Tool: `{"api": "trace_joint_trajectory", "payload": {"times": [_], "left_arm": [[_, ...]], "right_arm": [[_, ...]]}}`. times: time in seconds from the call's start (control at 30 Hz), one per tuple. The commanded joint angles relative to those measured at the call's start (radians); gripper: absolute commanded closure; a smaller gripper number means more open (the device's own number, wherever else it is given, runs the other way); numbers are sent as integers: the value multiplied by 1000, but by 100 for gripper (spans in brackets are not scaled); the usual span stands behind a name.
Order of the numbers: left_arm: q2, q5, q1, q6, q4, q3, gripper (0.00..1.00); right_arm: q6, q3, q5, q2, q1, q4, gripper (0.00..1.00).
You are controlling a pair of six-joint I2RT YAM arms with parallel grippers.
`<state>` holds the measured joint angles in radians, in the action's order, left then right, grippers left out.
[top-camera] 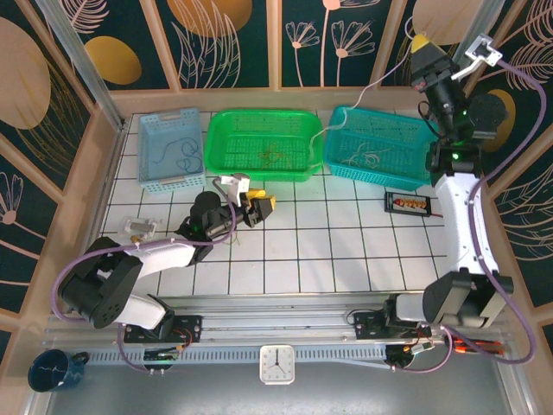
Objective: Untangle the cables
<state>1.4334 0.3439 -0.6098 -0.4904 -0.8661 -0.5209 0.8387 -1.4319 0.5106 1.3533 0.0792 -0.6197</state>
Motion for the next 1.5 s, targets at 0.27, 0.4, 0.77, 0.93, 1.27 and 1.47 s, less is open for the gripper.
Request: {"api": "trace_joint_trajectory", "payload": {"times": [0.27, 0.4, 0.77, 0.93, 1.27, 1.47], "left_arm": [[-37, -8, 2, 4, 44, -55, 42], [-30, -17, 3, 6, 56, -73, 41], [1, -26, 2, -7, 56, -77, 37], [3, -34, 2, -23, 42, -65, 36], [-25, -93, 2, -21, 127, -95, 24], [-52, -123, 3, -34, 155, -94, 22]], "right_arm": [[-179, -204, -107, 160, 2, -5, 100], [-217, -124, -132, 169, 7, 4, 100], [-221, 184, -175, 177, 10, -60, 100], [-230, 230, -185, 220, 6, -35, 100], [-293, 226, -295, 423, -7, 155, 100], [-341, 119, -360, 564, 4, 394, 66]]}}
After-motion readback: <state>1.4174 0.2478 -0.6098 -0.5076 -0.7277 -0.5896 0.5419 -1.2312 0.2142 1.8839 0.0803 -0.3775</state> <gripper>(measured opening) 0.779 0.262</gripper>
